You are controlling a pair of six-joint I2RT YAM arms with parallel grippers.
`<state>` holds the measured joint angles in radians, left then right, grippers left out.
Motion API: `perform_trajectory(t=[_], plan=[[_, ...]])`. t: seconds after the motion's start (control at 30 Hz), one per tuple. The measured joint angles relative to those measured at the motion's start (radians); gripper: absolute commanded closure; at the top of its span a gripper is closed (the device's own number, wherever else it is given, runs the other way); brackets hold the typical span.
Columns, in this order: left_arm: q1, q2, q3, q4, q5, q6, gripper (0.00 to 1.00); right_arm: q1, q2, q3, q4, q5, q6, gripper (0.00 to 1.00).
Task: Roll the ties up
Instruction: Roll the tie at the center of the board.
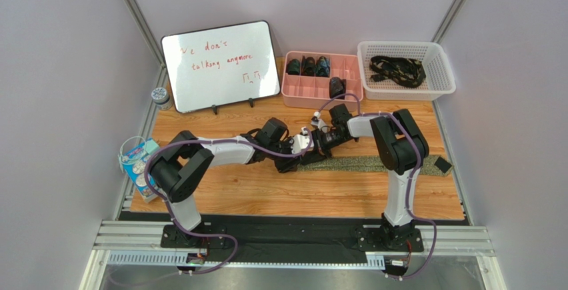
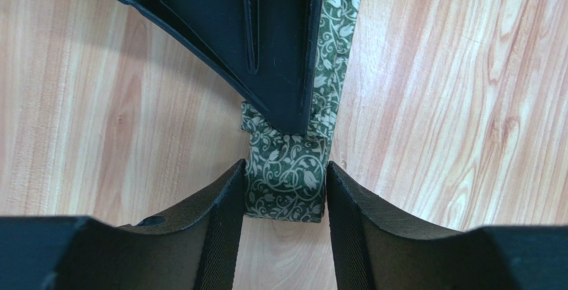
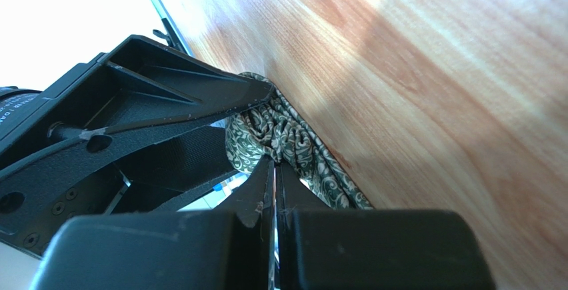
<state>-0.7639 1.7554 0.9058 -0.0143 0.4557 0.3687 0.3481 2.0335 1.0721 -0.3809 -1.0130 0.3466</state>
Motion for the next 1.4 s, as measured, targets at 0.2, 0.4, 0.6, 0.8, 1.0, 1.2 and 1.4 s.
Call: perform_trajectory(t=[0.2, 0.4, 0.6, 0.8, 1.0, 1.2, 1.4], plan=[[-0.005, 0.026, 0.018, 0.01, 0.01, 0.01, 0.77, -0.006, 0.014, 0.003, -0.003, -0.023, 0.001, 1.0], [-0.041, 0.034, 0.061, -0.049, -0.039, 0.056, 0.89, -0.024, 0.013, 0.016, -0.043, -0.032, -0.003, 0.78], [-0.074, 0.045, 0.103, -0.101, -0.112, 0.079, 0.9, -0.053, -0.046, 0.033, -0.147, 0.016, -0.035, 0.43], [-0.081, 0.067, 0.138, -0.12, -0.147, 0.086, 0.9, -0.071, -0.071, 0.034, -0.192, 0.072, -0.053, 0.4], [-0.081, 0.077, 0.156, -0.137, -0.154, 0.09, 0.9, -0.041, -0.071, 0.034, -0.176, 0.08, -0.037, 0.48], [-0.081, 0.083, 0.165, -0.142, -0.159, 0.095, 0.9, -0.022, -0.071, 0.034, -0.153, 0.089, -0.02, 0.52], [-0.081, 0.083, 0.165, -0.142, -0.158, 0.104, 0.9, -0.044, -0.071, 0.043, -0.175, 0.116, -0.035, 0.43]])
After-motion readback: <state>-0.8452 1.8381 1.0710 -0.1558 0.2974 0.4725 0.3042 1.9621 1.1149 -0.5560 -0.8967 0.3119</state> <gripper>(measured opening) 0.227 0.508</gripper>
